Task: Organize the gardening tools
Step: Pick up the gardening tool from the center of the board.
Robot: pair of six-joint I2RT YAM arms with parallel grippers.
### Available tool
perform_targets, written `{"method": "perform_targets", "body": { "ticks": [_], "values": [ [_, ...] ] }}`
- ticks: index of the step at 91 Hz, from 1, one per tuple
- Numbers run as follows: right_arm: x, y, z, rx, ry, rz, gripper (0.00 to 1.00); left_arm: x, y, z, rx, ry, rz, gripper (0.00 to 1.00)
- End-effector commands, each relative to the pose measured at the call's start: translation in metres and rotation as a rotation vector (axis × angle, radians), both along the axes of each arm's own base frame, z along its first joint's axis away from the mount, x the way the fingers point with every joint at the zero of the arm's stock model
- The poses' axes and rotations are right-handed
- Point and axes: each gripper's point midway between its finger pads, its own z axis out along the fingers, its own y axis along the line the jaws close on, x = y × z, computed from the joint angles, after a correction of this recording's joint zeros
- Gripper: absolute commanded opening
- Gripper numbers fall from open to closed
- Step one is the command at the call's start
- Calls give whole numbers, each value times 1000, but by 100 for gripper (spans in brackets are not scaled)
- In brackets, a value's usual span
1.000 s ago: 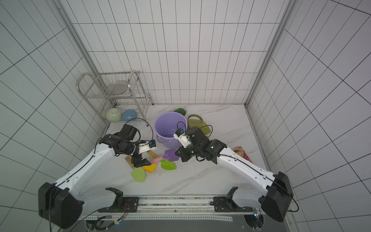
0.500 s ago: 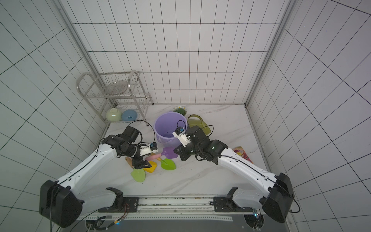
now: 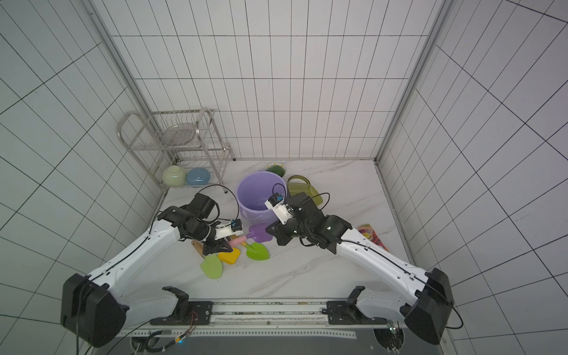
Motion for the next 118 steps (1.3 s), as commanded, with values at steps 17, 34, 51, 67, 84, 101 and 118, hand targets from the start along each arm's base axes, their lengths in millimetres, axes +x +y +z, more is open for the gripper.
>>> {"method": "perform_targets", "body": {
  "ticks": [17, 34, 51, 67, 84, 101, 118],
  "values": [
    [31, -14, 17, 159, 36, -318, 50, 5, -8, 11, -49, 75, 113, 0],
    [40, -10, 17, 264, 93, -407, 56, -1, -14, 23, -109, 101, 120, 0],
    [33, 11, 15, 317, 140, -326, 50, -7, -19, 35, -153, 113, 118, 0],
    [24, 22, 16, 319, 128, -259, 42, -6, -18, 33, -145, 114, 125, 0],
    [22, 27, 10, 294, 123, -242, 28, -7, -20, 36, -159, 118, 120, 0],
    [23, 23, 13, 290, 101, -253, 15, -7, -19, 37, -156, 100, 111, 0],
    [23, 18, 19, 279, 78, -258, 0, -3, -16, 33, -135, 74, 108, 0]
  ]
}}
